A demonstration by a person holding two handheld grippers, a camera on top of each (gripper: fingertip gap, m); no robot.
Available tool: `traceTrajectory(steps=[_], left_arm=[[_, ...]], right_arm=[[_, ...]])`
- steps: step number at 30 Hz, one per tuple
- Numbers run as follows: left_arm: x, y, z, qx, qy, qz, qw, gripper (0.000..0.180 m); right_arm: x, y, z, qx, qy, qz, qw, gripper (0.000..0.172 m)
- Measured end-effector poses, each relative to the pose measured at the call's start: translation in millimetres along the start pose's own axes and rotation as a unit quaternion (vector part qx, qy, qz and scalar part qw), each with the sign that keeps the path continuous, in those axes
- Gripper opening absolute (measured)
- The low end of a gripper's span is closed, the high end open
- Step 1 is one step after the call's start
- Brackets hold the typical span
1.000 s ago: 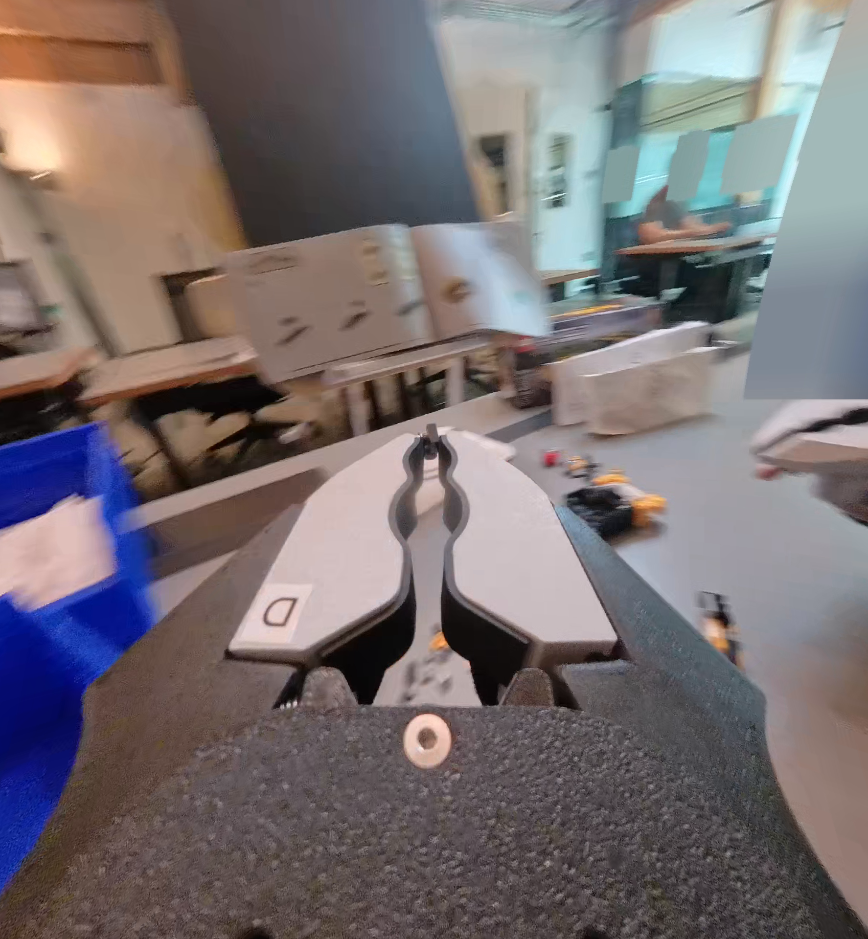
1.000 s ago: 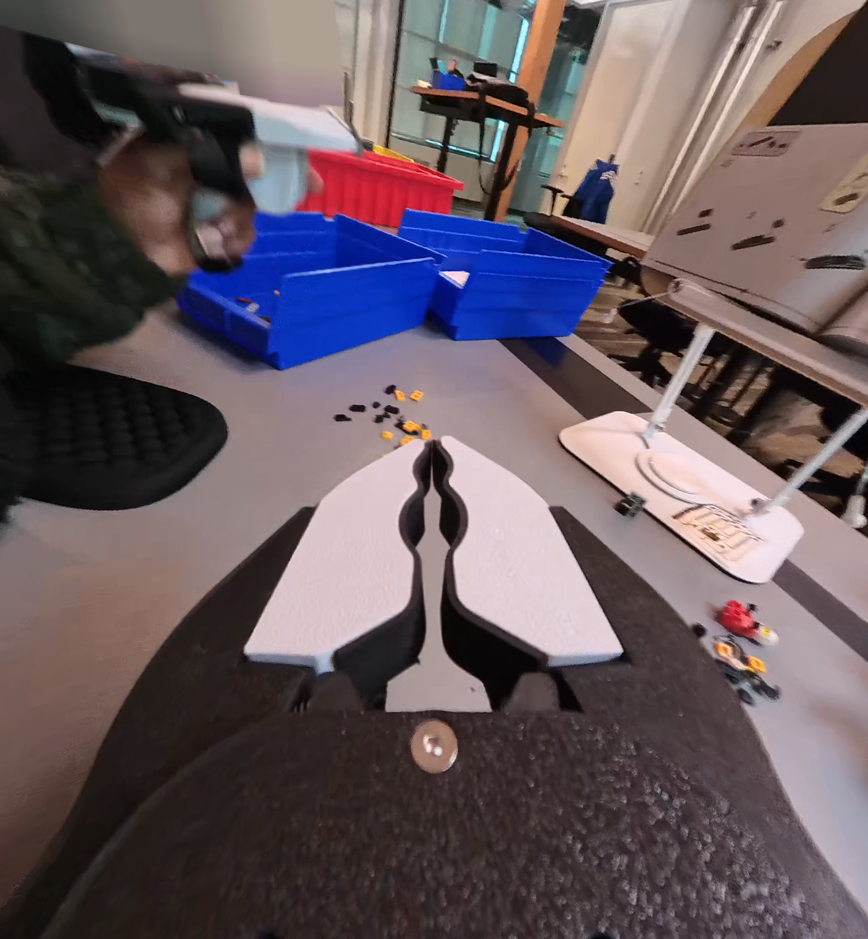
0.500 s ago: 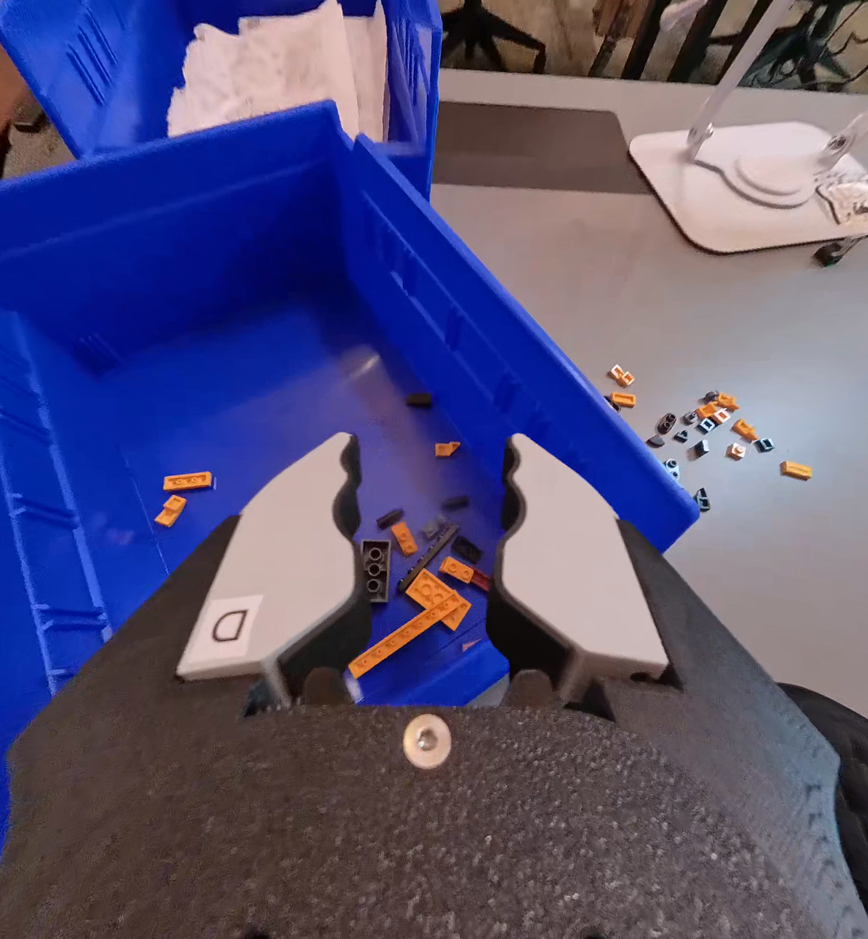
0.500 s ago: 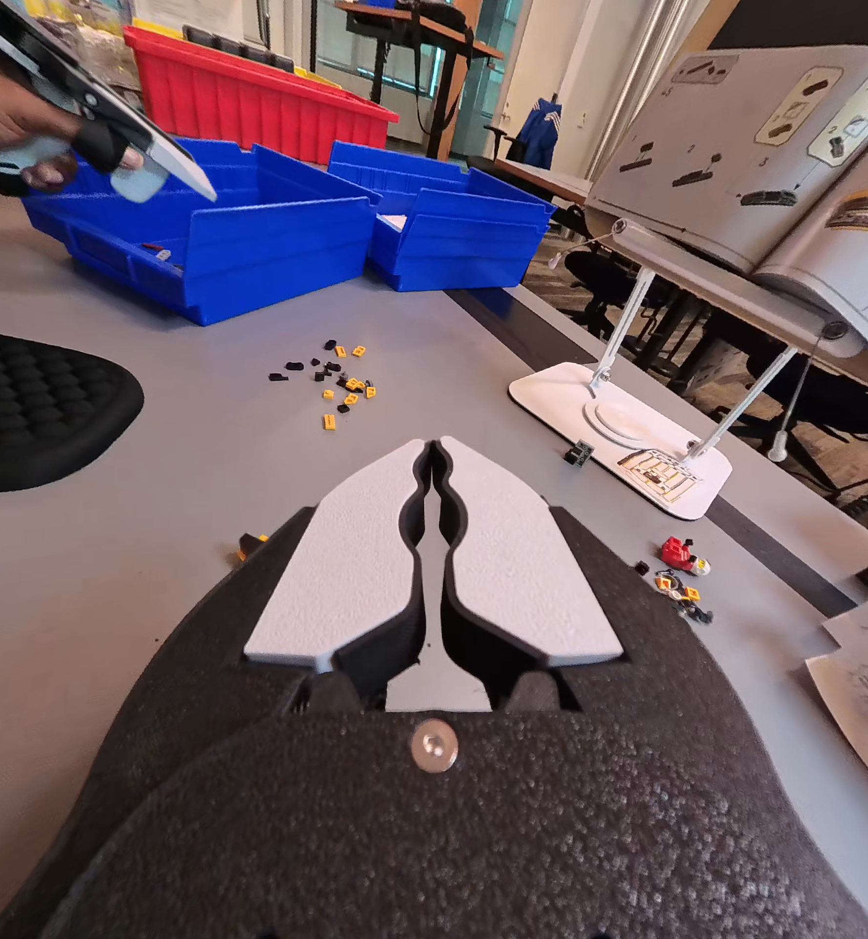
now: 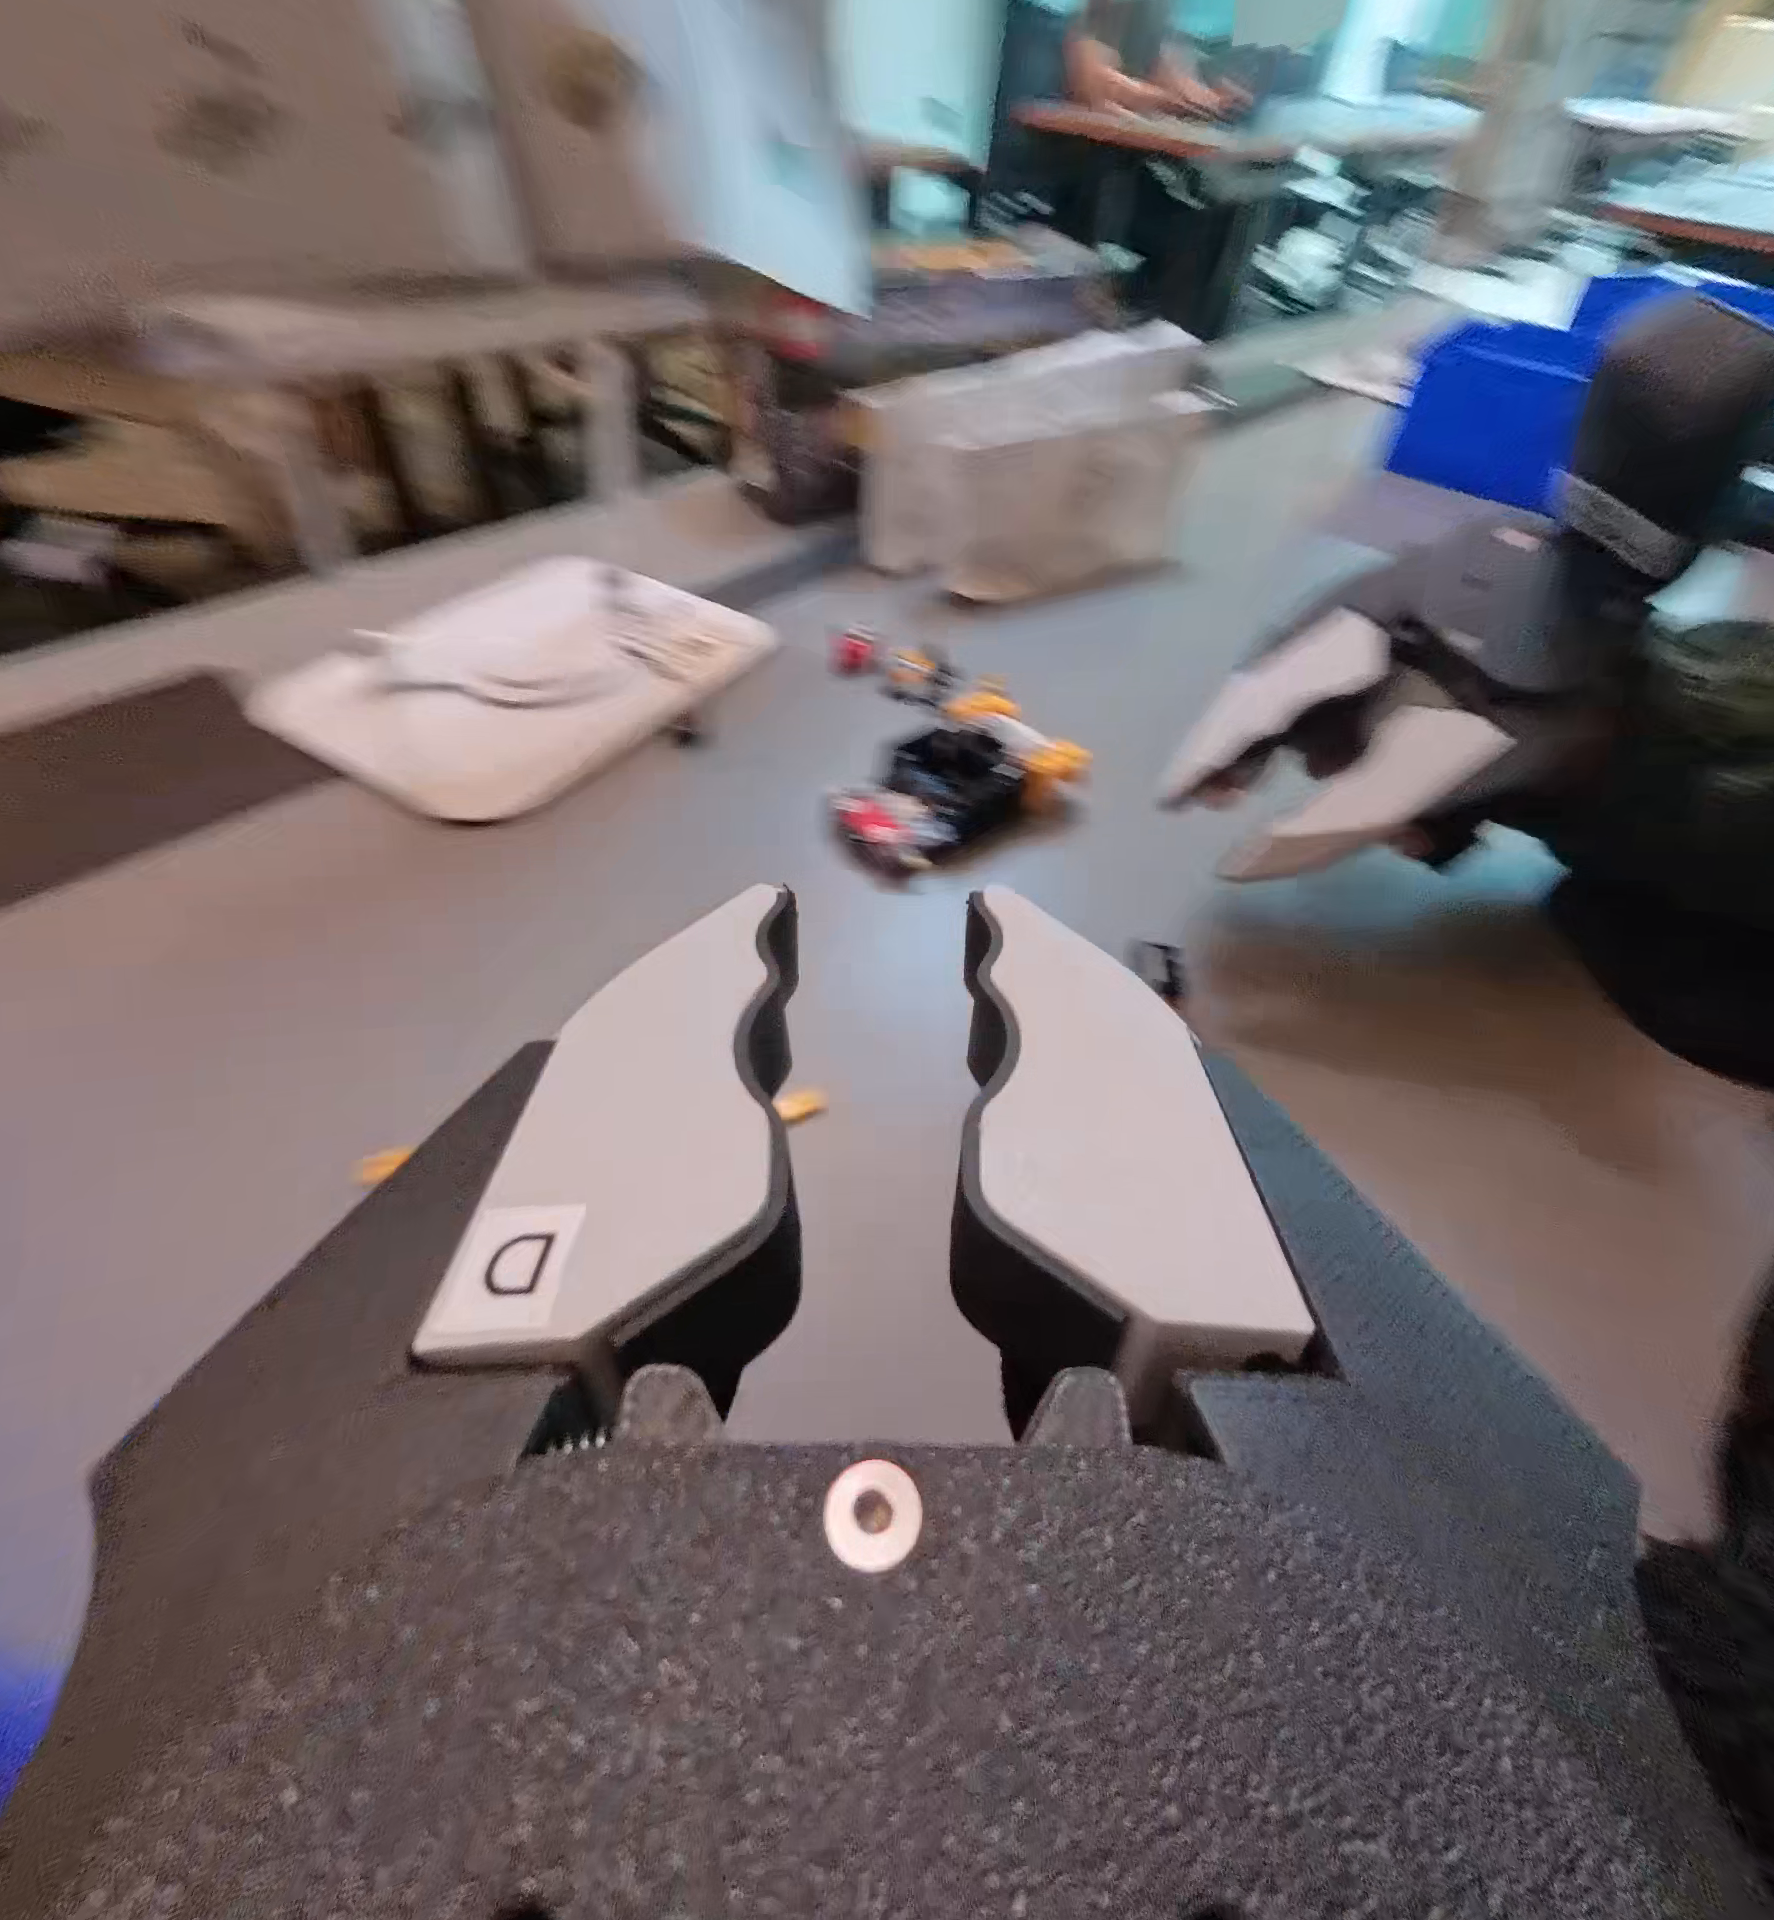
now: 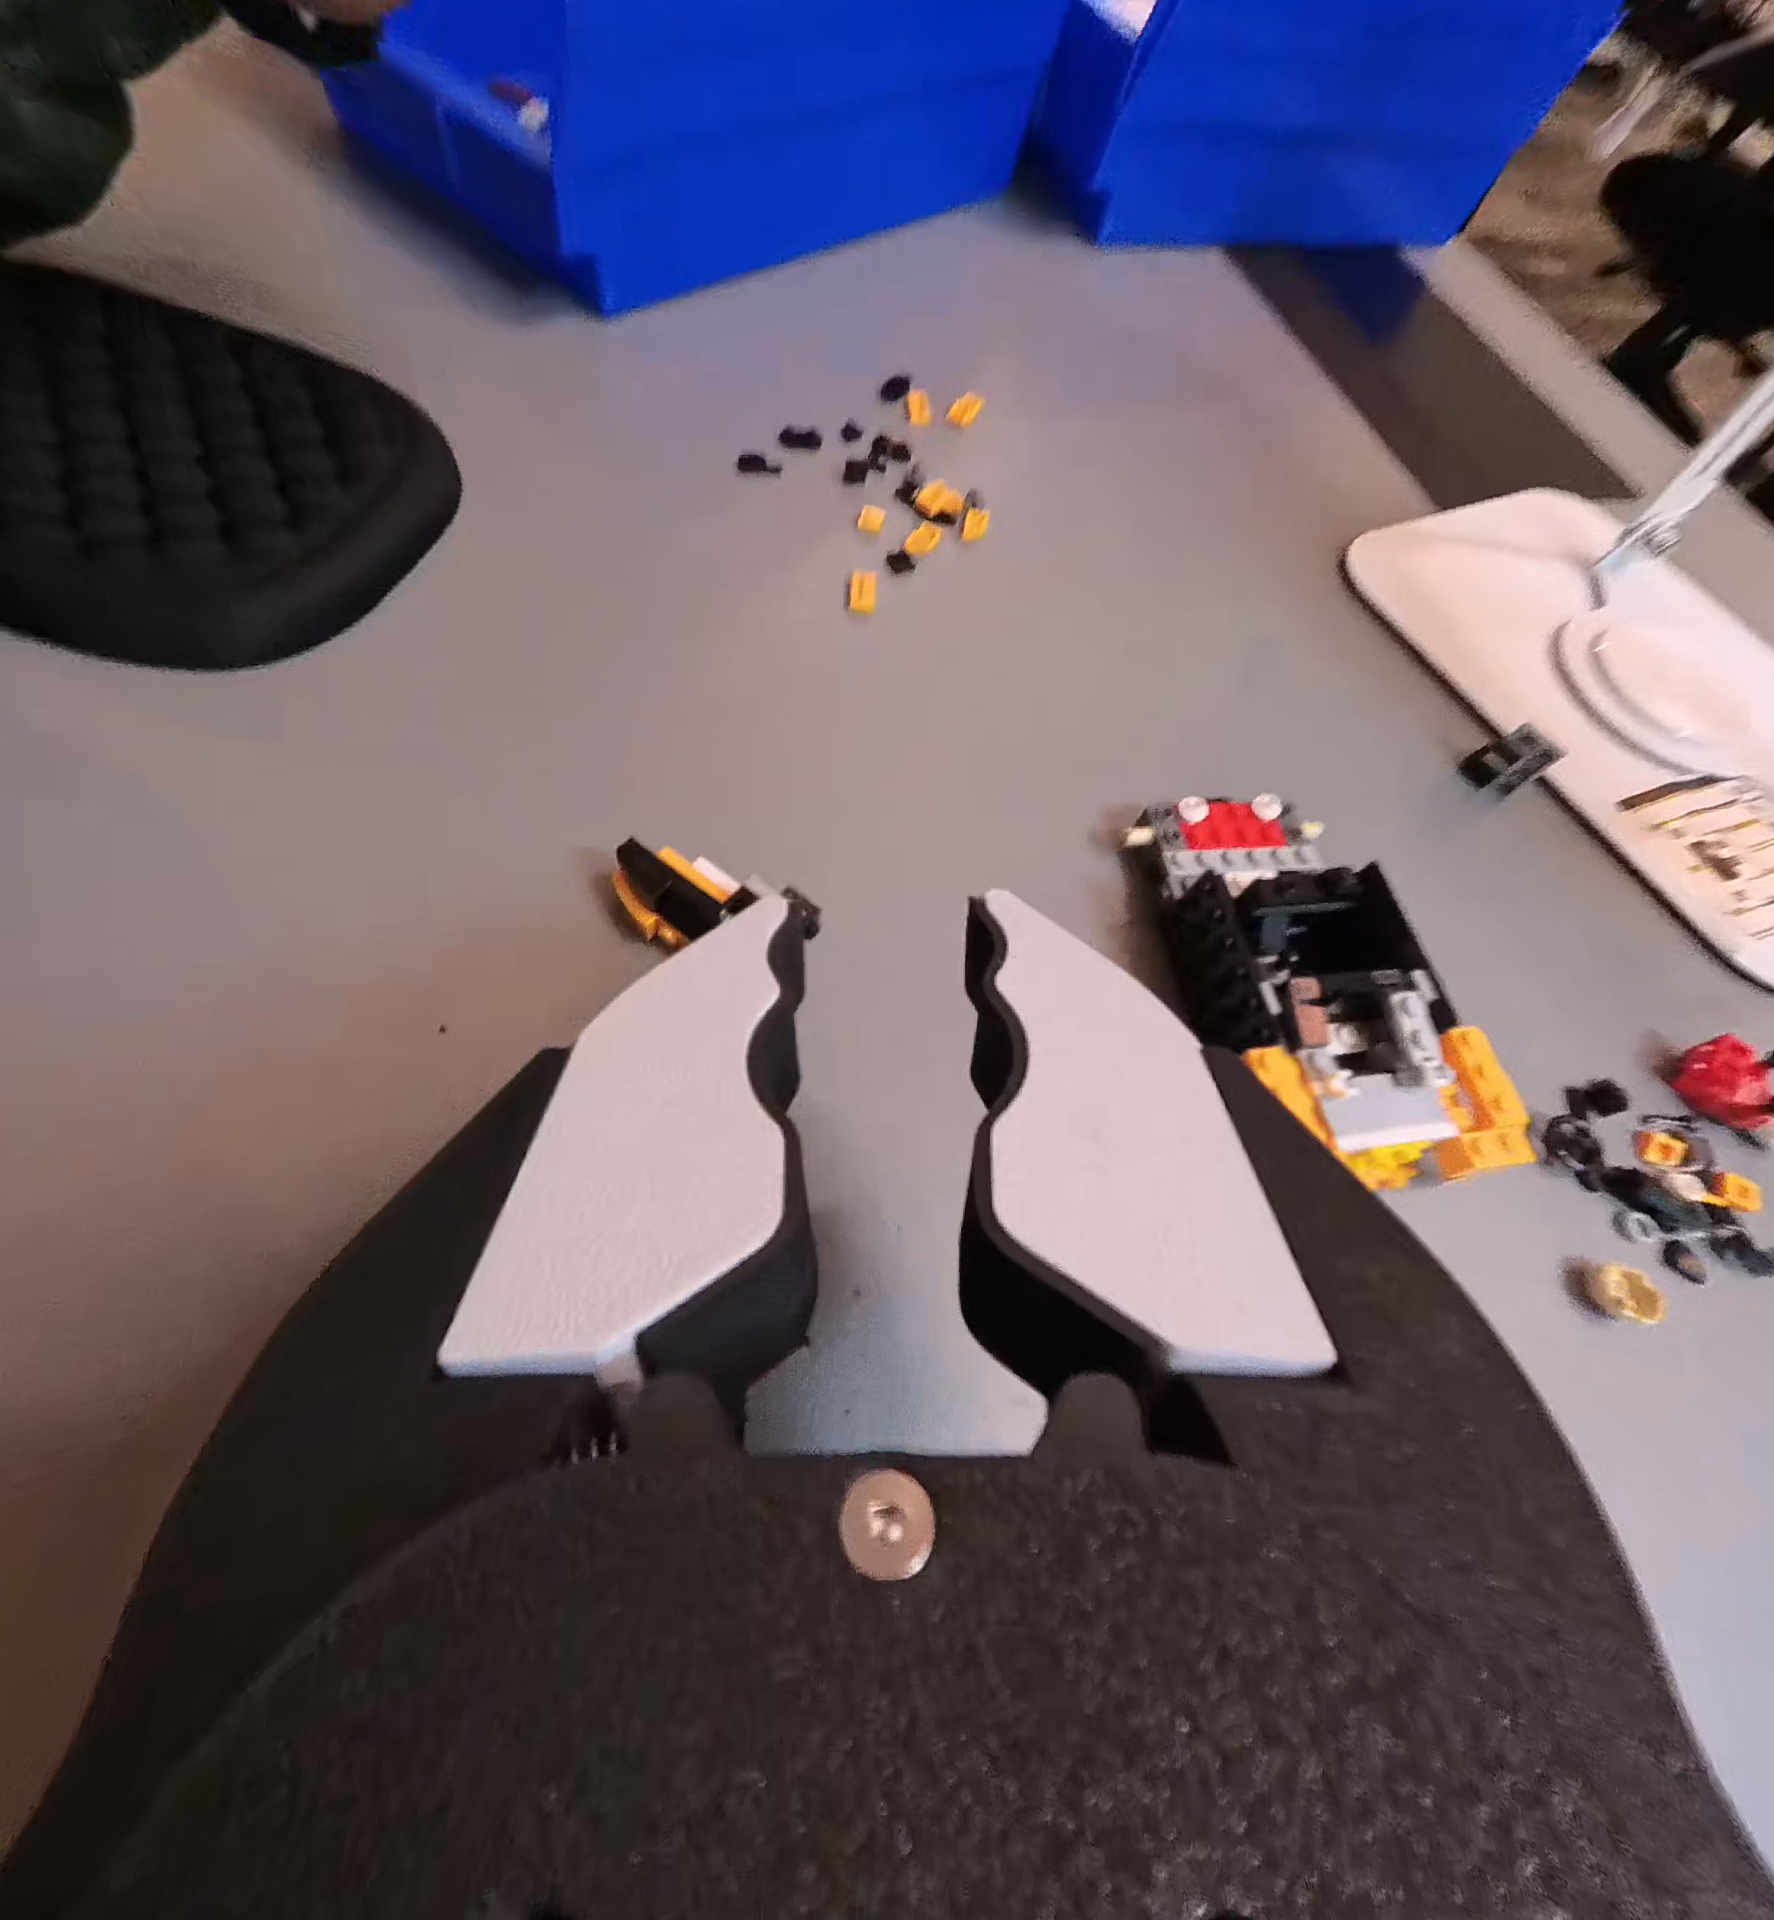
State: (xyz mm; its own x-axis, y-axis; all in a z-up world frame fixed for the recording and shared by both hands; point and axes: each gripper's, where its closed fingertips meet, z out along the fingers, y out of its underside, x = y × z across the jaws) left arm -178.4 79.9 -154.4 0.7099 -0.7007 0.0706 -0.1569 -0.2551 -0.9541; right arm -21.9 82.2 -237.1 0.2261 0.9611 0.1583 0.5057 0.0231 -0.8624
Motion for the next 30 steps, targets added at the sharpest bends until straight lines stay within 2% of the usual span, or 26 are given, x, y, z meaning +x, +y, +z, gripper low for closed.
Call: traceTrajectory(steps=[2,4,6,8,11,14,18,20,24,27,30], left_arm=[[42,26,36,-0.066,0.098,0.001,0.993,0.034],[72,57,62,-0.138,0.158,0.021,0.977,0.037],[90,88,80,-0.207,0.187,0.034,0.96,0.045],[102,107,94,-0.243,0.2,0.047,0.948,0.049],[106,121,109,-0.279,0.2,0.086,0.936,0.041],[101,122,117,-0.288,0.197,0.122,0.929,0.021],[106,108,113,-0.227,0.239,0.182,0.926,0.02],[107,102,110,-0.197,0.238,0.201,0.93,0.019],[112,98,103,-0.173,0.25,0.207,0.93,0.019],[114,99,100,-0.172,0.254,0.21,0.928,0.018],[115,96,99,-0.158,0.256,0.199,0.933,0.018]], right_arm=[[-7,7,7,-0.02,-0.021,-0.002,1.0,0.032],[-15,13,13,-0.036,-0.039,-0.009,0.999,0.032],[-20,16,17,-0.045,-0.045,-0.019,0.998,0.032],[-22,18,19,-0.05,-0.048,-0.023,0.997,0.032],[-22,19,19,-0.049,-0.045,-0.02,0.998,0.032],[-20,19,17,-0.044,-0.046,-0.012,0.998,0.032],[-22,16,12,-0.023,-0.06,-0.004,0.998,0.032],[-26,11,10,-0.005,-0.074,-0.005,0.997,0.03],[-36,10,9,-0.001,-0.089,-0.036,0.995,0.028],[-43,8,9,0.005,-0.097,-0.064,0.993,0.017],[-43,3,6,0.013,-0.089,-0.08,0.993,0.016]])
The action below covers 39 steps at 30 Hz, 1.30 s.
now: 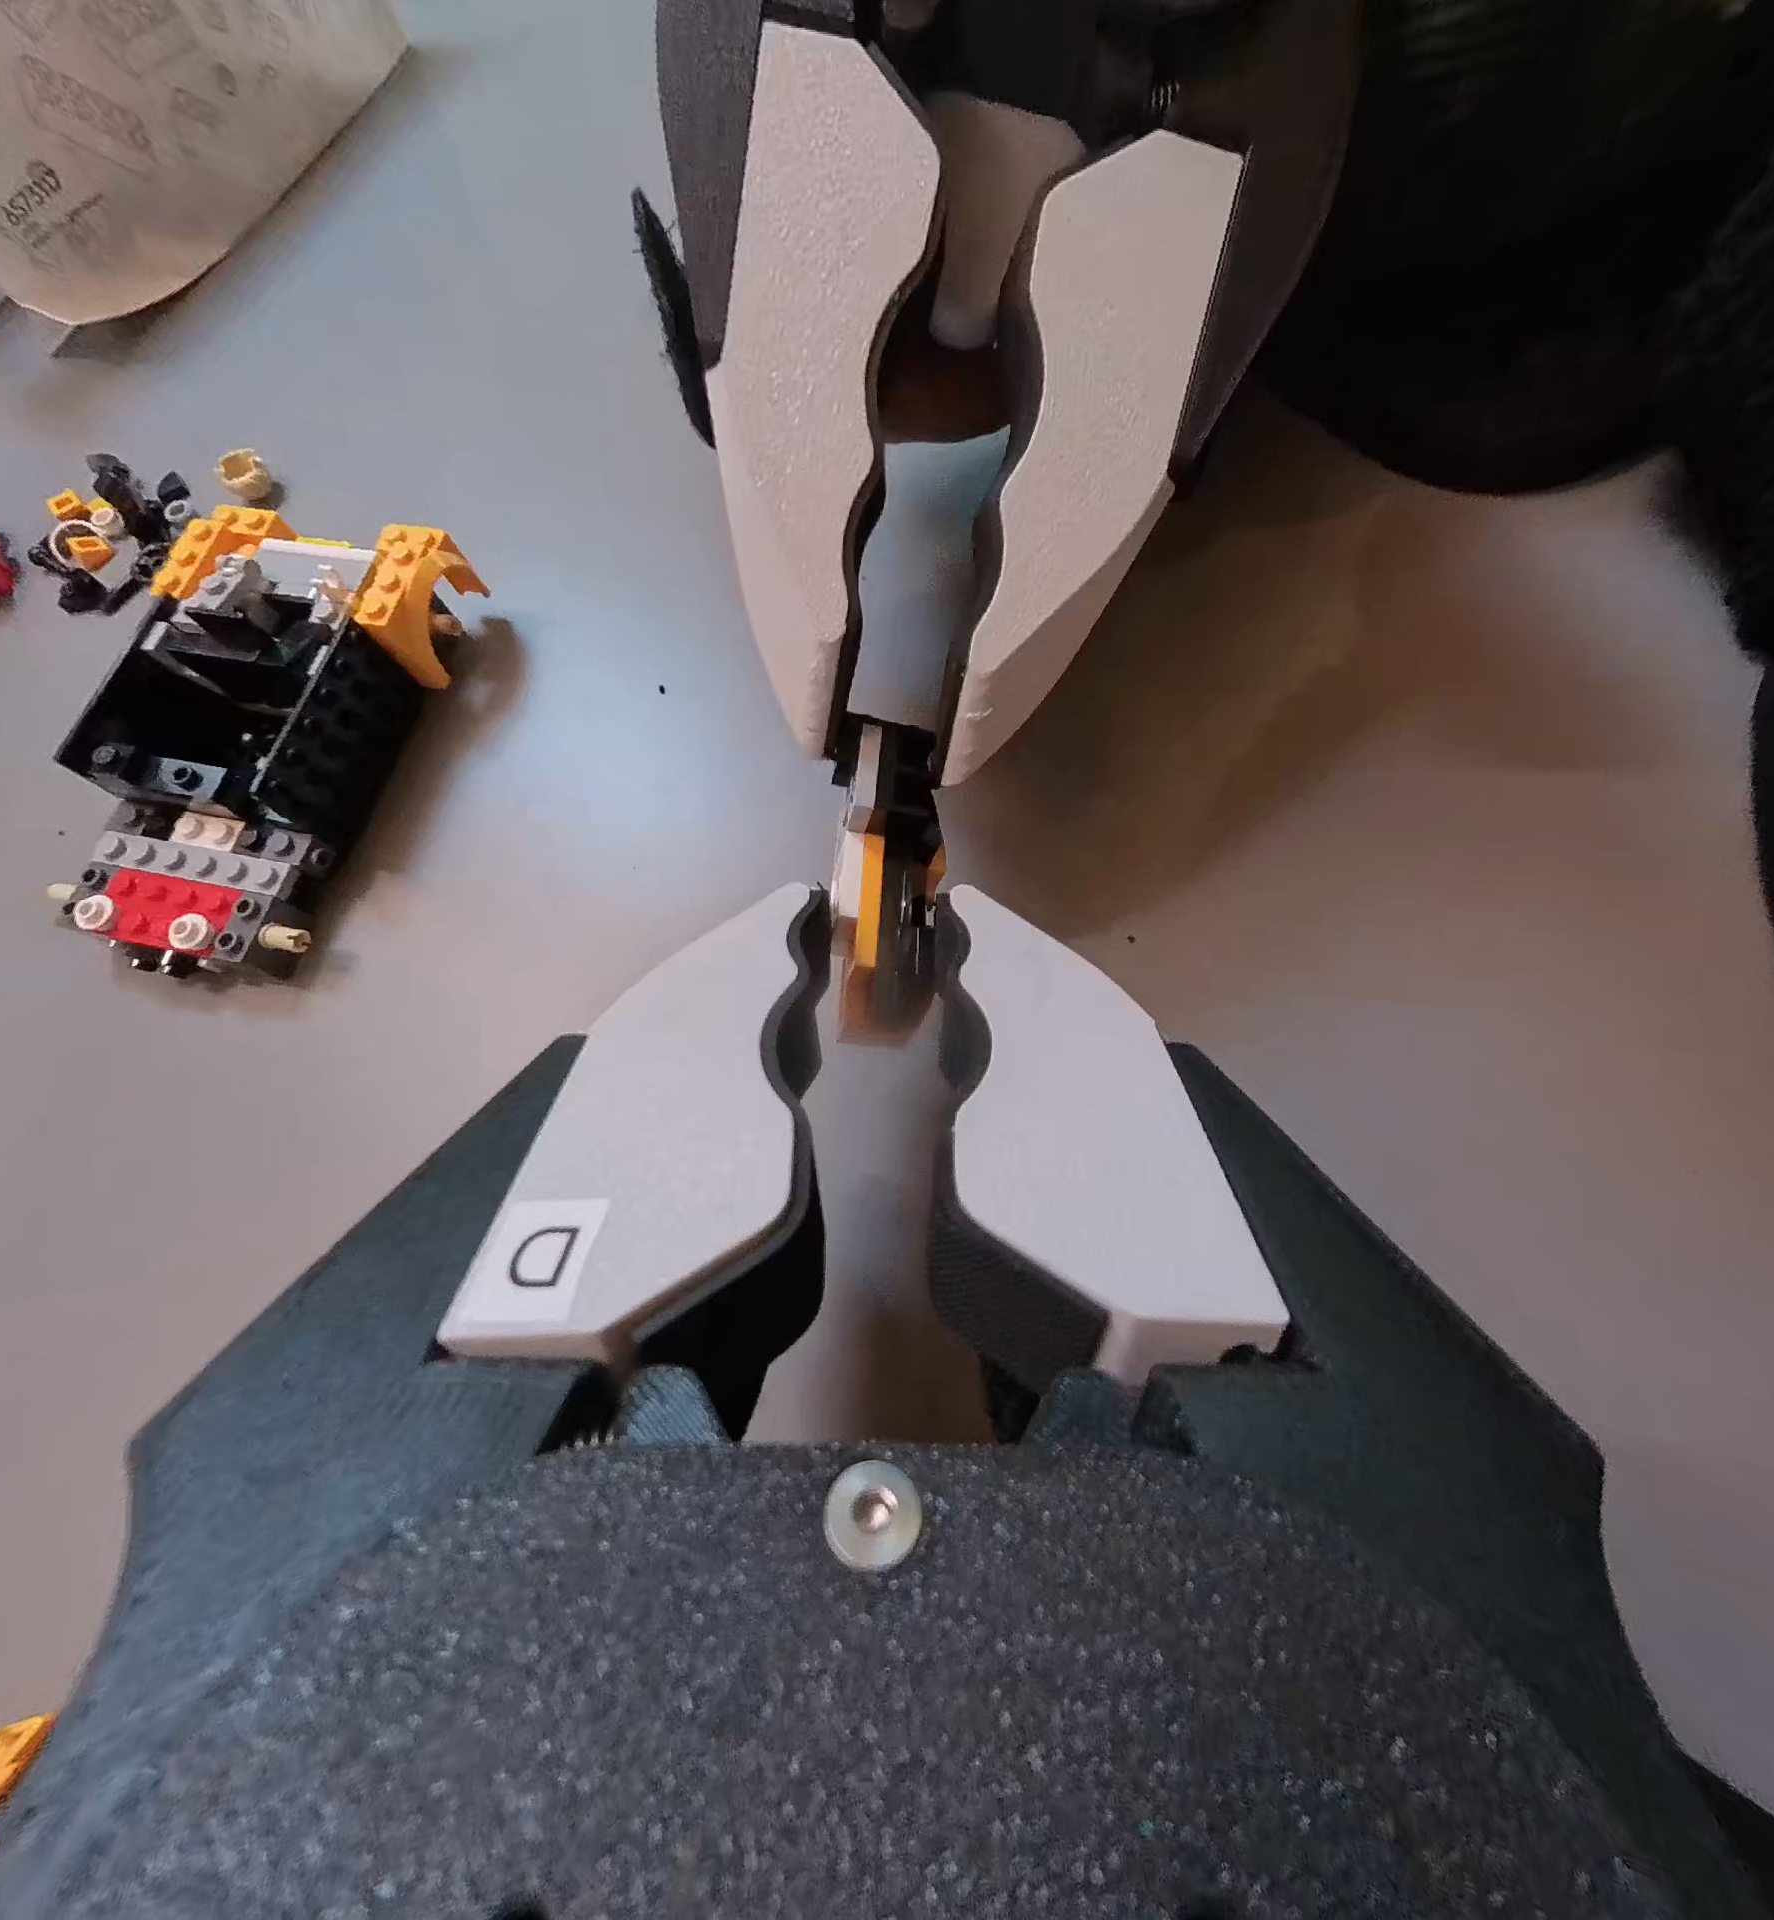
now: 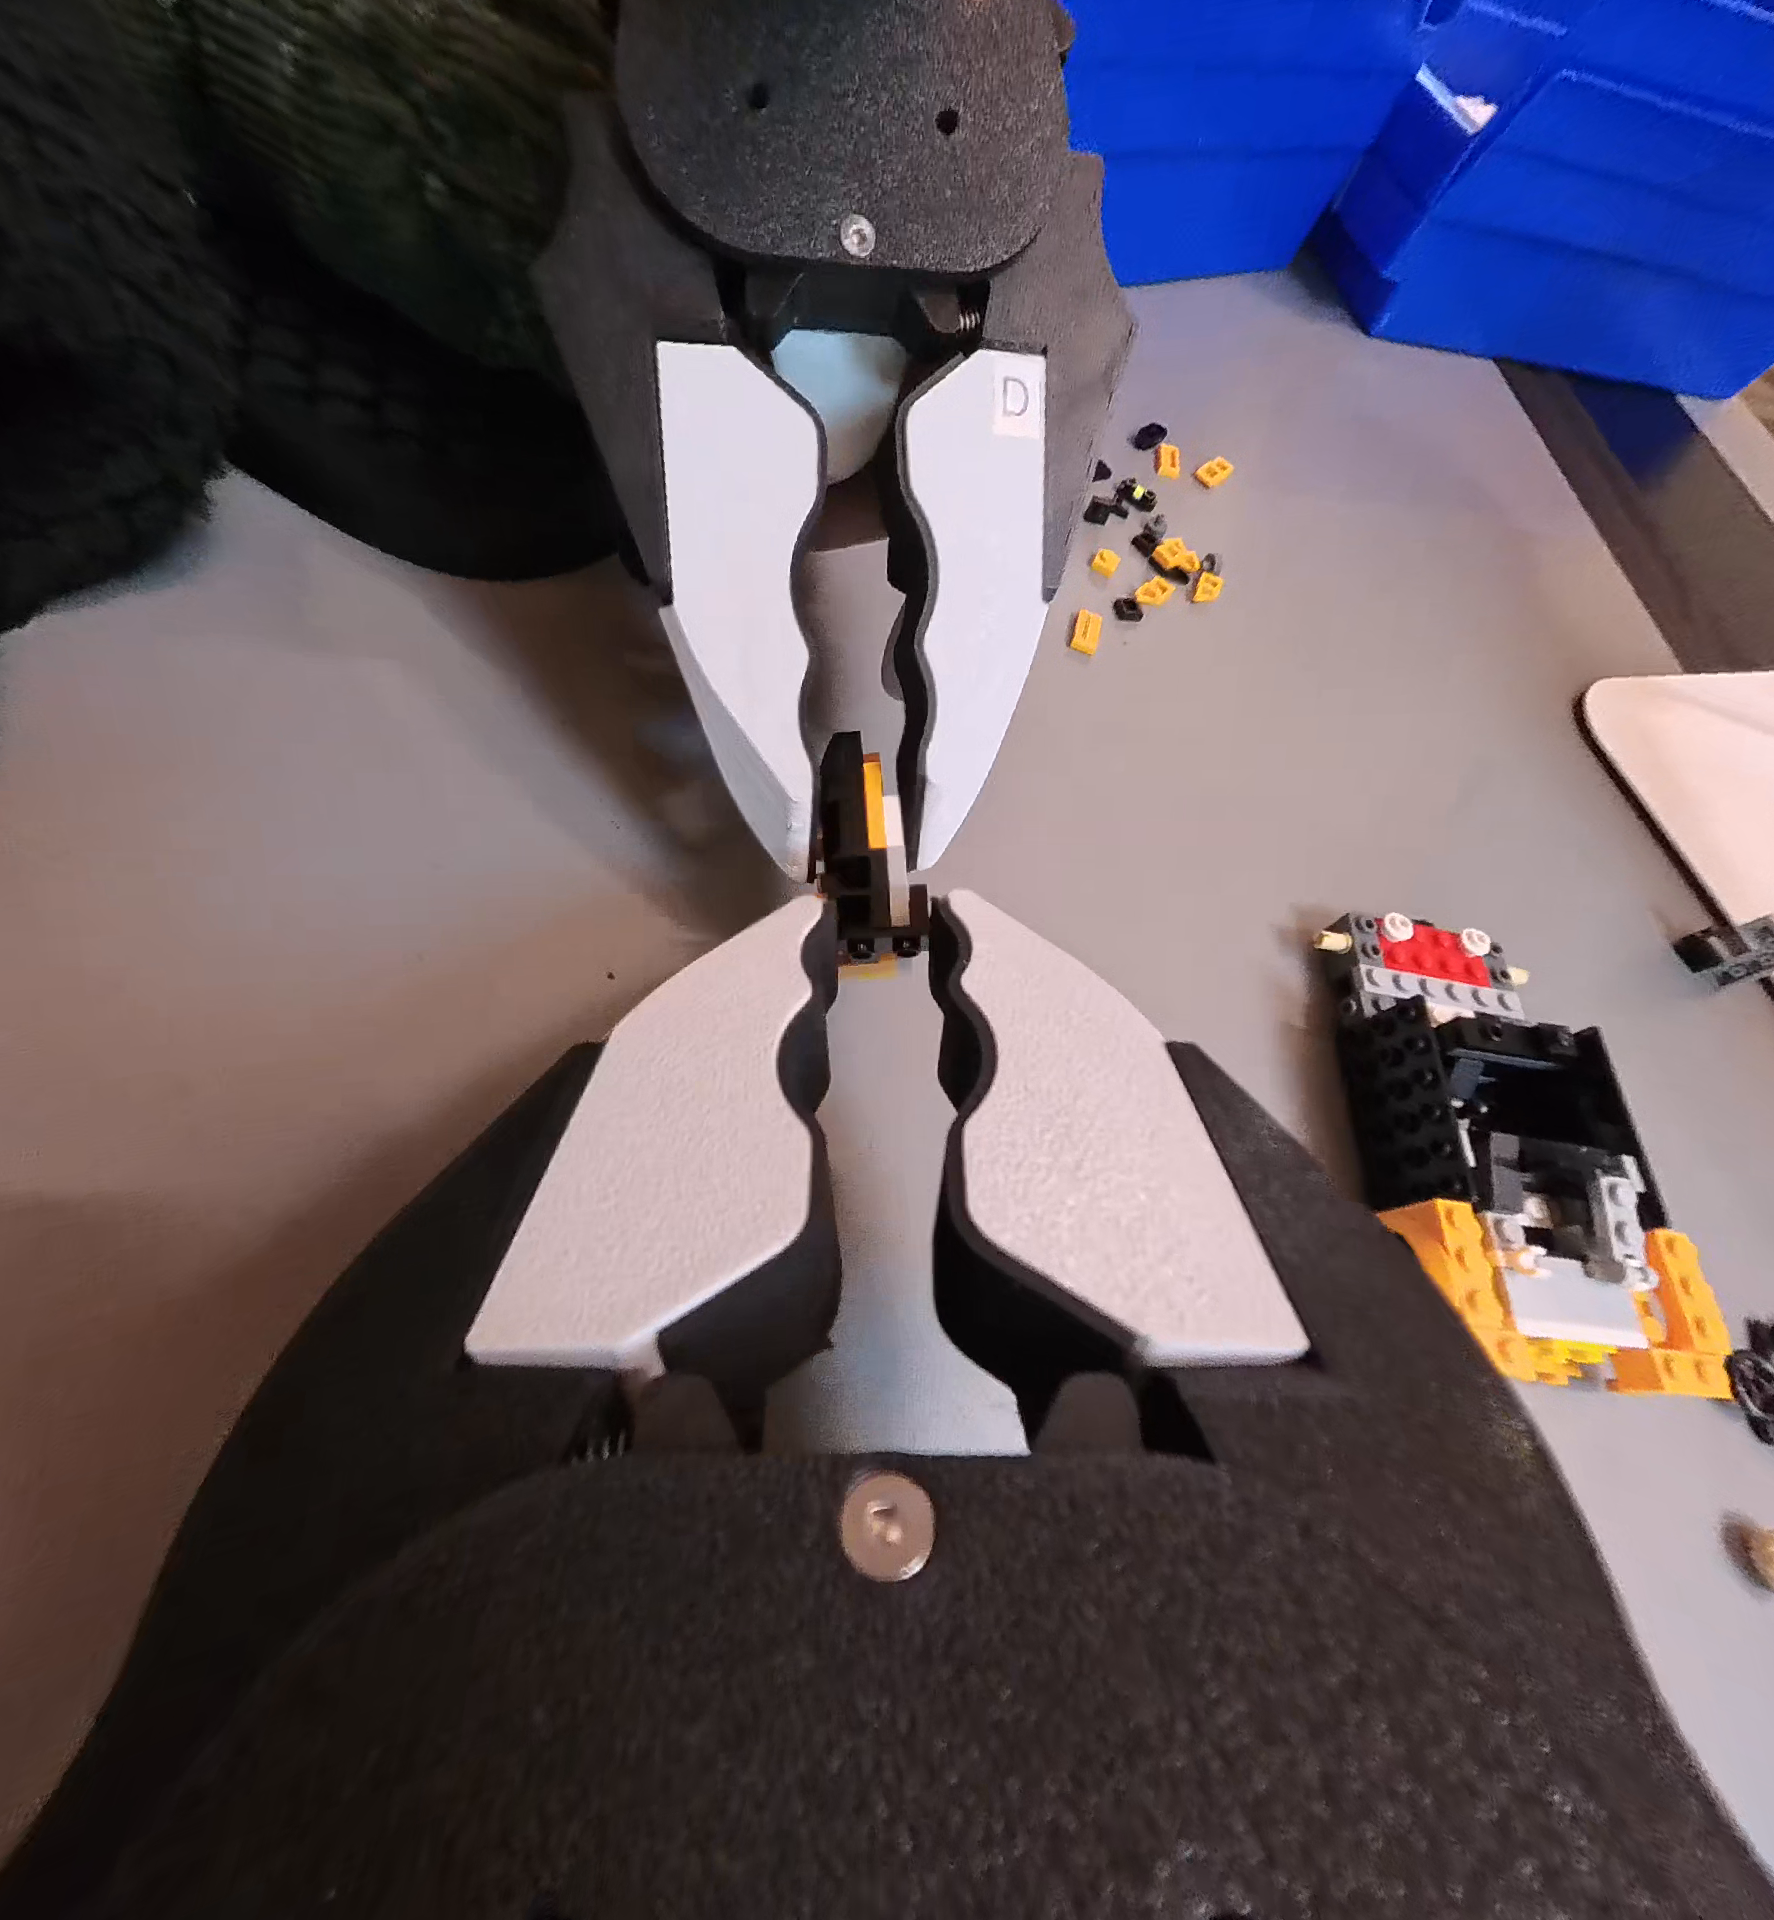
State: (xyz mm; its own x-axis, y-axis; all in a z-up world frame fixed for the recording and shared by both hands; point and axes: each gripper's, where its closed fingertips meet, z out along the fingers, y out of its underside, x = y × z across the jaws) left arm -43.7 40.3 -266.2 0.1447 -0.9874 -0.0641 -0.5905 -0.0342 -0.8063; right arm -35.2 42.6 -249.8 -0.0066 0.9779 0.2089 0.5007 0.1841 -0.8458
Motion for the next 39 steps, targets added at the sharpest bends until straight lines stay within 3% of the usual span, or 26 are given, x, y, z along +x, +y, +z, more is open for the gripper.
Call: traceTrajectory(steps=[3,12,23,26,30,33,35,39], left_arm=[[3,-6,-1,0.024,0.002,0.0,1.0,0.025],[15,-13,-3,0.033,0.014,0.037,0.999,0.016],[63,-29,-20,0.111,0.202,0.002,0.973,0.016],[54,-25,-15,0.096,0.172,-0.003,0.98,0.016],[26,6,6,0.007,0.102,-0.053,0.993,0.017],[24,12,14,-0.016,0.087,-0.052,0.995,0.017],[22,8,14,-0.004,0.086,-0.056,0.995,0.041],[20,-21,-5,0.089,0.125,-0.123,0.98,0.037]], right_arm=[[-2,-6,-1,0.011,-0.006,0.008,1.0,0.016],[-14,-9,2,0.021,-0.038,0.015,0.999,0.017],[-41,-24,-16,0.062,-0.119,-0.022,0.991,0.016],[-25,-25,-20,0.074,-0.09,0.005,0.993,0.016],[-5,-22,-21,0.083,-0.057,0.055,0.993,0.016],[-5,-19,-19,0.08,-0.059,0.062,0.993,0.016],[-4,-19,-17,0.078,-0.052,0.058,0.994,0.016],[0,-20,-17,0.079,-0.028,0.04,0.996,0.016]])
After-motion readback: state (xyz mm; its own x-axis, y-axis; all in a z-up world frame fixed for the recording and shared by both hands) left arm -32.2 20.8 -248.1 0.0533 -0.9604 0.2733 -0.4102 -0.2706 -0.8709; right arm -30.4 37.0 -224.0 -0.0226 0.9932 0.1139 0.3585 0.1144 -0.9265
